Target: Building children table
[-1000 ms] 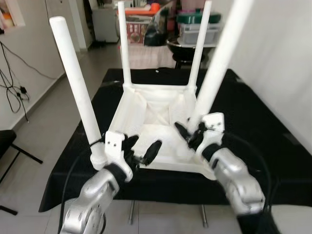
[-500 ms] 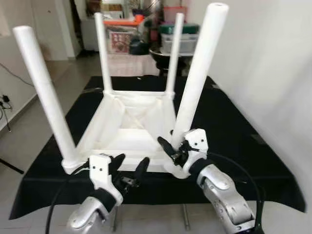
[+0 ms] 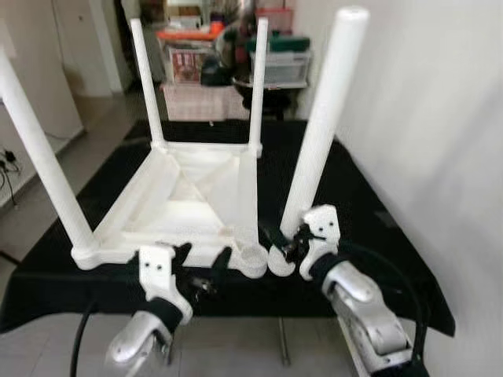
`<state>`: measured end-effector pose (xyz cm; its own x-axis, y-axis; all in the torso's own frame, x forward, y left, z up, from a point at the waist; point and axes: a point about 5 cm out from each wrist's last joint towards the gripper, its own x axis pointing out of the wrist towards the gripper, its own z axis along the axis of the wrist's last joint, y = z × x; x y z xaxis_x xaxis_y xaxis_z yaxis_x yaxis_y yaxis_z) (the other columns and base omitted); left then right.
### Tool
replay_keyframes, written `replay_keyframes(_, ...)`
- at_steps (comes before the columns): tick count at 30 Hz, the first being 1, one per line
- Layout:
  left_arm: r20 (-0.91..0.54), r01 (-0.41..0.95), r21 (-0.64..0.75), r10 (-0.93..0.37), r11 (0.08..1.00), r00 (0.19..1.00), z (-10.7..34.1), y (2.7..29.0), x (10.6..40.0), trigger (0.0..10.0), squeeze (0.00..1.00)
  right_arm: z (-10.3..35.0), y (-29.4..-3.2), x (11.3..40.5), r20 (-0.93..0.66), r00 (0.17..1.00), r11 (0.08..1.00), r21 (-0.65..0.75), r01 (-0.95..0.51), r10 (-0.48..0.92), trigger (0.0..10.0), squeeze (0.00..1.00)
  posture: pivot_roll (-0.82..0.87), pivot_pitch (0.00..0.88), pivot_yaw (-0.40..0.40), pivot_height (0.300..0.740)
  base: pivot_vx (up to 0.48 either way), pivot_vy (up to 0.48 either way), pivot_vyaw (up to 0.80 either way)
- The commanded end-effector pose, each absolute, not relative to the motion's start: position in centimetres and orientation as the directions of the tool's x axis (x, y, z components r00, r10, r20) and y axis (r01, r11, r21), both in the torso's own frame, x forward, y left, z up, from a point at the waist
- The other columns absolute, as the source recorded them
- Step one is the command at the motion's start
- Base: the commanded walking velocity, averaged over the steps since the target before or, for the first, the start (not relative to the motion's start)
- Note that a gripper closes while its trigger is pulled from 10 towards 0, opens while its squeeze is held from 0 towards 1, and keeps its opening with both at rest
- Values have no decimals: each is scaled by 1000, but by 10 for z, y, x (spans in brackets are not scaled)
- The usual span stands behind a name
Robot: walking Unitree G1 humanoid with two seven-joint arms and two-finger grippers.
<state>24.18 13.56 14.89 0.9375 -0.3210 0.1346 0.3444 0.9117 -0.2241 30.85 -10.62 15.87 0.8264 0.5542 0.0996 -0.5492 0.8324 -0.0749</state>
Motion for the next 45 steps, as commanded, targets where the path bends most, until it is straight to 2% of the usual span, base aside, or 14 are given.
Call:
replay_keyframes(1,114,327,-200,-309,924,944,147,139,240,10000,0,168,-99,309,129,788,798,-116,-591,602,10000,0,-22,0,-42,740,0,0,800)
replay_keyframes(14,84,512,-88,-506,854,858,150,125,225,10000,0,193,-120,335,147,816,829,-64,-556,559,10000,0,-16,33,-45,740,0,0,426)
replay_keyframes(19,66,582,-143,-579,800,812,149,118,215,10000,0,212,-128,351,130,755,766,-61,-640,642,10000,0,-5,84,-47,740,0,0,0)
replay_keyframes(25,79,615,-199,-613,763,786,153,114,203,10000,0,234,-133,357,129,603,614,-77,-785,787,10000,0,4,140,-54,740,0,0,0)
replay_keyframes(27,86,628,-216,-627,747,775,156,112,196,10000,0,245,-131,355,153,493,507,-70,-859,856,10000,0,9,163,-55,740,0,0,0)
replay_keyframes(30,87,632,-219,-630,744,772,156,112,194,10000,0,247,-130,354,159,467,482,-67,-874,870,10000,0,9,163,-55,740,0,0,0)
replay_keyframes(31,91,648,-218,-646,730,758,159,110,187,10000,0,252,-125,350,151,355,370,-82,-926,923,10000,0,21,225,-51,740,0,0,0)
replay_keyframes(32,91,648,-218,-646,730,758,159,110,187,10000,0,252,-125,350,151,355,370,-82,-926,923,10000,0,21,225,-51,740,0,0,0)
replay_keyframes(33,92,660,-216,-658,719,747,162,109,180,10000,0,257,-119,347,146,258,273,-90,-958,955,10000,0,31,246,-49,740,0,0,0)
replay_keyframes(34,92,660,-216,-658,719,747,162,109,180,10000,0,257,-119,347,146,258,273,-90,-958,955,10000,0,31,246,-49,740,0,0,0)
replay_keyframes(35,85,674,-212,-673,708,734,163,107,172,10000,0,262,-115,345,149,167,183,-98,-978,975,10000,0,45,257,-46,740,0,0,0)
replay_keyframes(38,64,695,-211,-700,687,711,165,104,156,10000,0,273,-113,345,155,50,70,-127,-990,987,10000,0,72,296,-33,740,0,0,0)
replay_keyframes(41,47,711,-249,-725,657,687,166,103,144,10000,0,281,-116,346,114,-40,-19,-176,-984,993,10000,0,78,310,-26,740,0,0,0)
replay_keyframes(45,43,717,-272,-736,642,675,167,103,140,10000,0,283,-117,344,79,-68,-52,-196,-979,995,10000,0,82,333,-10,740,0,0,0)
